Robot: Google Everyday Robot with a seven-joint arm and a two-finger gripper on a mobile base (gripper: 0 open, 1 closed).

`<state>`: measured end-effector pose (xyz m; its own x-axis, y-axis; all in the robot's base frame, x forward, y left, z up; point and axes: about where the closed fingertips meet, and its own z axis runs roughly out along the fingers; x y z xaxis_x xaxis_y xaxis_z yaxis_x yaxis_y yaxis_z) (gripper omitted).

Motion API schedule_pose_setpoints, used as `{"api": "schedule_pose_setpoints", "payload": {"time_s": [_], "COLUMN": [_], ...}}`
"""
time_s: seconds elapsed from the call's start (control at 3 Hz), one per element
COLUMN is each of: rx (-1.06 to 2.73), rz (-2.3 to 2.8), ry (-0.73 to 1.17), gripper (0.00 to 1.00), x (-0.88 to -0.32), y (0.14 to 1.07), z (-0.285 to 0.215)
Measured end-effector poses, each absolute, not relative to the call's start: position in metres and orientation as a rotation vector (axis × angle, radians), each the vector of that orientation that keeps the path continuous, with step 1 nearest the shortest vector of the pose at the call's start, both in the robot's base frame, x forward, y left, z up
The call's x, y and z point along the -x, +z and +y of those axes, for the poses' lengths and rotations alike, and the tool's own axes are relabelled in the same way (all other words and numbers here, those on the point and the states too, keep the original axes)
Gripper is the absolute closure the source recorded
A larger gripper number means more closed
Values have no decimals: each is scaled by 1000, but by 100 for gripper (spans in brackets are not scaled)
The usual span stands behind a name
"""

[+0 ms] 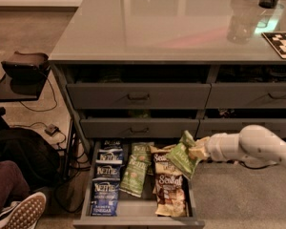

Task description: Pick green jalapeno chip bag from bottom drawer and place on counter

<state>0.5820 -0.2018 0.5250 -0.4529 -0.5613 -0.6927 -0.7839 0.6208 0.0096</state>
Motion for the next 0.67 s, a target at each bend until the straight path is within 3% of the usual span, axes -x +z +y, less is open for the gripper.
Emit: {"api": "schedule_pose_setpoints", "payload": {"time_s": [0.67], "rx": [938], "rz": [2161], "ry": [387], "gripper": [100], "x": [-577], "y": [613], "z": [-232]}}
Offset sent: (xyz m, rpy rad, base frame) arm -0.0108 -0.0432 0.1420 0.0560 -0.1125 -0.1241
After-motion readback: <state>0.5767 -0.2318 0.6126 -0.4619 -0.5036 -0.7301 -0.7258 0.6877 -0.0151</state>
